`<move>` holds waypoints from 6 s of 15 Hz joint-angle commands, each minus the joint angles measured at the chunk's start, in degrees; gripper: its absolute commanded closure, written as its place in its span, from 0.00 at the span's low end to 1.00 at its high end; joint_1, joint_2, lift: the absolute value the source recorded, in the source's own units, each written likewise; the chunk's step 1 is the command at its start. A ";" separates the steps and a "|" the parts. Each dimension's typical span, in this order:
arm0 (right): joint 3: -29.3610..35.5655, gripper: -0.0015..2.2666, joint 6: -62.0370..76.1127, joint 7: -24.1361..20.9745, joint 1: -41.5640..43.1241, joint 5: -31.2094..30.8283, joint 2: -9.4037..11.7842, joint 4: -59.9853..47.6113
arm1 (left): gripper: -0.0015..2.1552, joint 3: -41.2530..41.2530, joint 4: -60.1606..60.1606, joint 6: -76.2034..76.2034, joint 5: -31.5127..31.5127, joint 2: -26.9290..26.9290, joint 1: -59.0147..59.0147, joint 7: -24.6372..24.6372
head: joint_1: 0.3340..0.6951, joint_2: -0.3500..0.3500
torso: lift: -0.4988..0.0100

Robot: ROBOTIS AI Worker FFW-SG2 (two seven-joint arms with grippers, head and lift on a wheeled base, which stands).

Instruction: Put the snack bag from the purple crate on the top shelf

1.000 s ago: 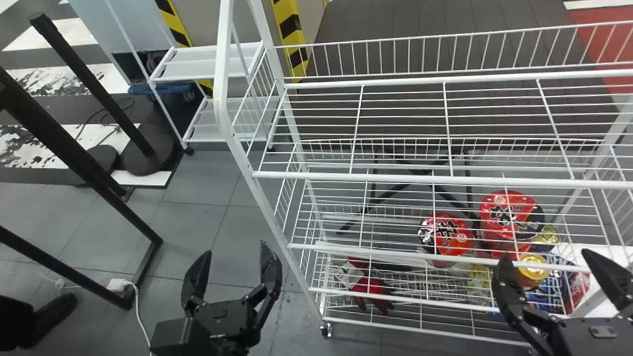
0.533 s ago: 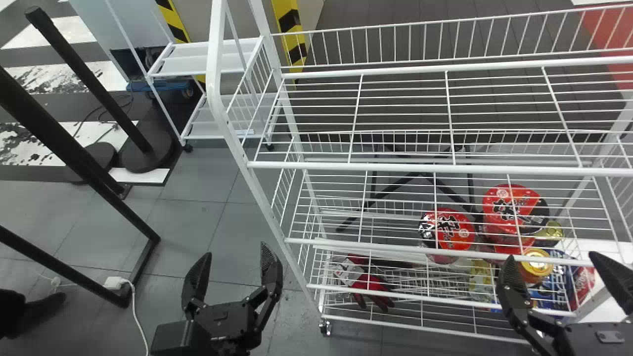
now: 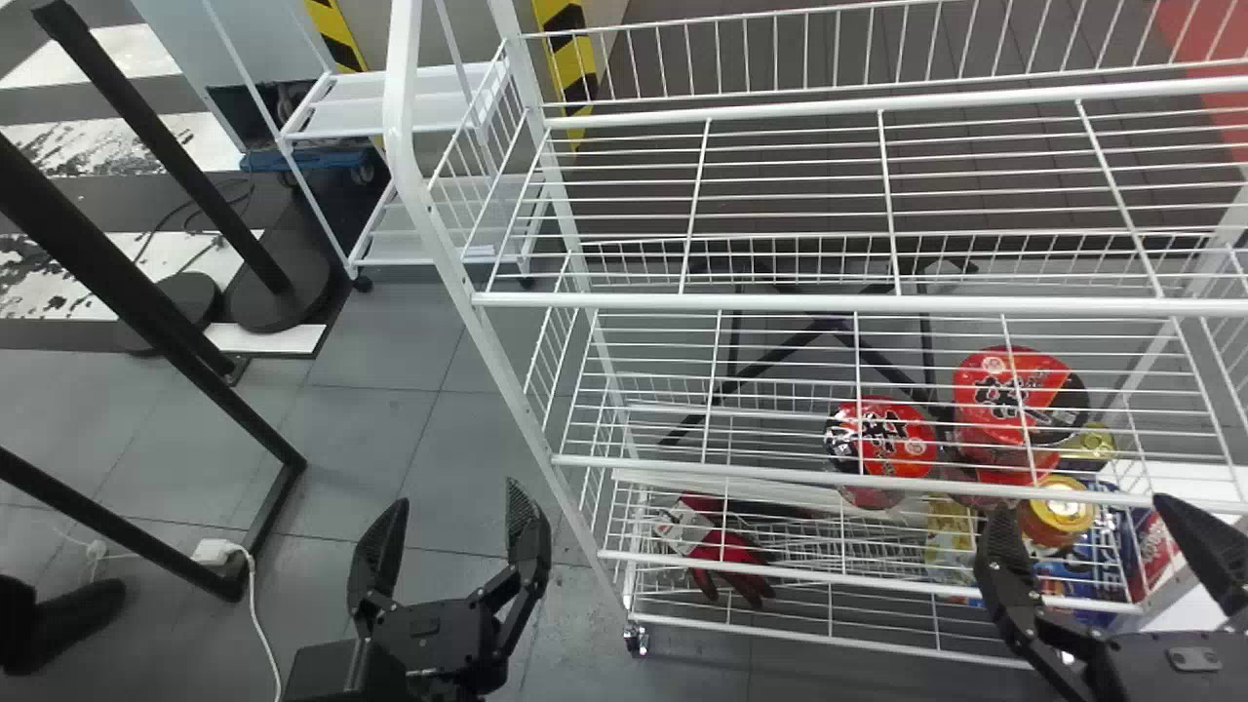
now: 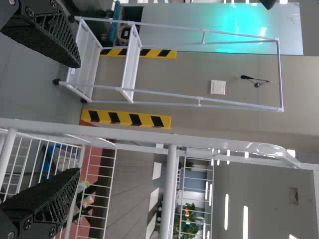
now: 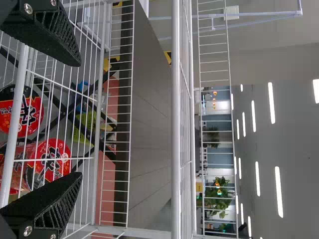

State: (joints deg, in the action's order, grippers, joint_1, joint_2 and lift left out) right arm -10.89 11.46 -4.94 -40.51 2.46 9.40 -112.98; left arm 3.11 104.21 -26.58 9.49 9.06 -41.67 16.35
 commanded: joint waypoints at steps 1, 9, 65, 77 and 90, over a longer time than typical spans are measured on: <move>0.00 0.00 0.00 0.02 0.08 0.00 0.00 0.31 | 0.03 -0.03 0.12 0.17 0.00 0.08 -0.07 0.00 | 1.00 0.82 | 0.63; -0.27 0.00 0.00 -0.07 0.26 0.00 0.00 0.66 | 0.03 -0.03 0.03 -0.18 -0.09 0.00 -0.25 0.00 | 1.00 0.83 | 0.57; -0.88 0.00 4.75 0.02 -0.18 -1.40 0.88 1.28 | 0.03 0.41 -0.24 -3.87 -0.35 -0.09 -1.04 1.49 | 1.00 0.86 | 0.13; -0.88 0.00 11.25 -0.07 -0.09 -1.49 0.79 3.21 | 0.03 0.50 -0.50 -3.87 -0.35 -0.09 -0.95 1.49 | 1.00 0.86 | 0.09; 54.93 0.00 -101.54 14.35 -1.50 42.01 -4.13 -43.02 | 0.03 0.50 -2.26 -3.87 -0.09 0.00 -0.34 1.32 | 1.00 0.59 | 0.09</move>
State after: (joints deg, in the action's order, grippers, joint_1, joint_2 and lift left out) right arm 28.43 -67.12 6.00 -47.87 34.04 9.34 -154.18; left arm 3.60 102.04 -30.45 9.33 8.97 -42.03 17.77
